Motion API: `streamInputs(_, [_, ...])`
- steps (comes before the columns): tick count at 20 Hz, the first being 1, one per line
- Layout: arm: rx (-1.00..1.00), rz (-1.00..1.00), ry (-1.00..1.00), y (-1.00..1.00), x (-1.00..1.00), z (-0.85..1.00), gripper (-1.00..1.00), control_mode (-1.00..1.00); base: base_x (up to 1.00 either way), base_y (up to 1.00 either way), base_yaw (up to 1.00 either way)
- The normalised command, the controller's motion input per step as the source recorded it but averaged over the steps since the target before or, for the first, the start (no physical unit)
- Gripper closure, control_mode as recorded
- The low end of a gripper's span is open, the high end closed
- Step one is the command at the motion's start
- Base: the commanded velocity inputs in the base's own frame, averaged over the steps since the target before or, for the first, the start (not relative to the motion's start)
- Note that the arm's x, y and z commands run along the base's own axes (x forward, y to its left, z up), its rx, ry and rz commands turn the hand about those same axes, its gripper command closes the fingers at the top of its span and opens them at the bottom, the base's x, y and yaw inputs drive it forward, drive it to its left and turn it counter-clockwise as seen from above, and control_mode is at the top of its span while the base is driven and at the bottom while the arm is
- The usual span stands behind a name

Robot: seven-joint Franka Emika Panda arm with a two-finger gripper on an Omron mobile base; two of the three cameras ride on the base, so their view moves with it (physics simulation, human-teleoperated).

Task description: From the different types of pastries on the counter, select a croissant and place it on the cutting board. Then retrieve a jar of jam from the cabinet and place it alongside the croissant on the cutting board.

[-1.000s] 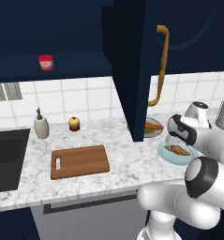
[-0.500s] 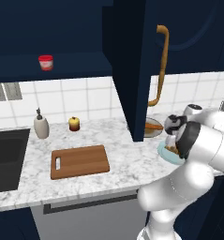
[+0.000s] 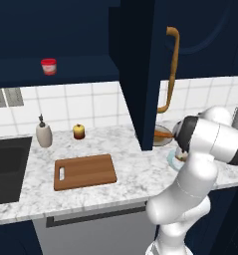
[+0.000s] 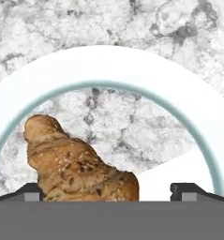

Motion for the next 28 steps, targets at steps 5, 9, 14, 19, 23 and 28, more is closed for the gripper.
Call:
streamInputs(5, [-0.04,0.01,0.03,0.03,-0.01,-0.13,1.00,-1.00,0.00,0.00,0.00])
streamInputs(9, [0.00,0.00,-0.09,0.07,-0.21,0.00,1.00,-1.00,0.00,0.00,0.00])
streamInputs(14, [-0.01,0.04,-0.19,0.63,-0.55,0.44,1.00,-1.00,0.00,0.00,0.00])
streamInputs(19, [-0.04,0.11,-0.08,1.00,-0.36,0.56,1.00,-1.00,0.00,0.00,0.00])
streamInputs(23, [-0.02,0.14,0.00,1.00,-0.09,0.31,1.00,-1.00,0.00,0.00,0.00])
streamInputs(28, [0.02,0.34,0.00,0.87,-0.01,0.00,1.00,-1.00,0.00,0.00,0.00])
